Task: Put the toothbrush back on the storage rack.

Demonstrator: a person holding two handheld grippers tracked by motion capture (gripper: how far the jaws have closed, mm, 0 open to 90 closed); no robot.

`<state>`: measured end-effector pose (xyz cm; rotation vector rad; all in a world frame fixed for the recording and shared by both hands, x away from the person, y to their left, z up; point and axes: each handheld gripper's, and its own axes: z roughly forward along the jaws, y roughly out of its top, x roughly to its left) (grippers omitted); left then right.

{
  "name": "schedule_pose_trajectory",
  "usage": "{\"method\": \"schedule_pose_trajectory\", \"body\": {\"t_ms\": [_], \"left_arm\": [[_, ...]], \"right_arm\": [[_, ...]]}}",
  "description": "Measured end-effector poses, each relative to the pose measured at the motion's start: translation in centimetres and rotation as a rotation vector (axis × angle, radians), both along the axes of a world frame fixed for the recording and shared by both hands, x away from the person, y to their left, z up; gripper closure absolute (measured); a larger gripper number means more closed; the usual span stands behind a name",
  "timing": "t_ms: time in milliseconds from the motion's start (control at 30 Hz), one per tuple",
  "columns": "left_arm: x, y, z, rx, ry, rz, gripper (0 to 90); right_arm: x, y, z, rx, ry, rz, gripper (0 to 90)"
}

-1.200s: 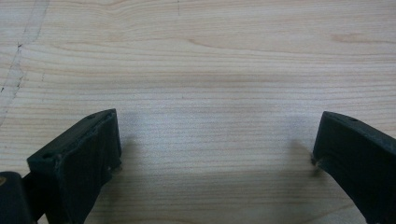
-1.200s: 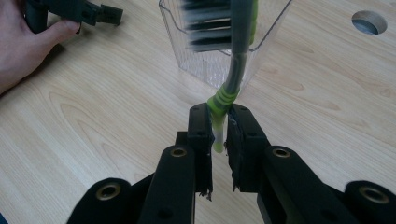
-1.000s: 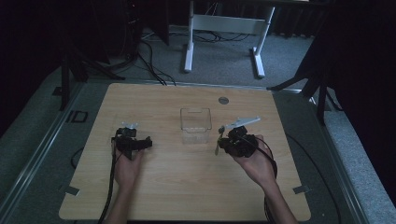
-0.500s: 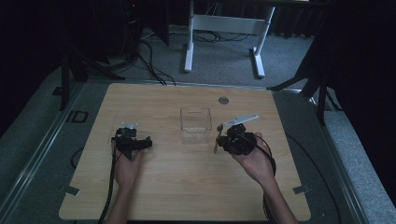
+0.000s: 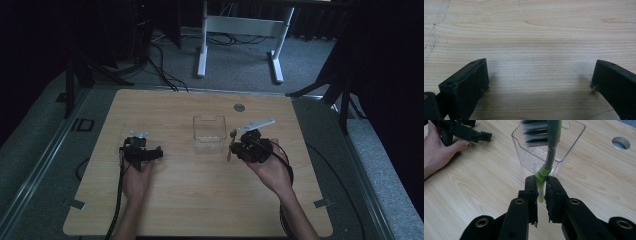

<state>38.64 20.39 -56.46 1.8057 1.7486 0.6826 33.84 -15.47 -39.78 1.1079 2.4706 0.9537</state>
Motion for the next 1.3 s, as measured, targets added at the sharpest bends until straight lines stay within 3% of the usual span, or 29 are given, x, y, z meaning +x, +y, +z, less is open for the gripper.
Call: {"method": "schedule_pose_trajectory", "body": {"t_ms": [1300], "left_arm": [[0.0,0.0,0.0,0.0,0.001,0.0,1.4]], "right_arm": [[1.2,1.2,1.5,0.031,-0.026,0.012,80.2]]}}
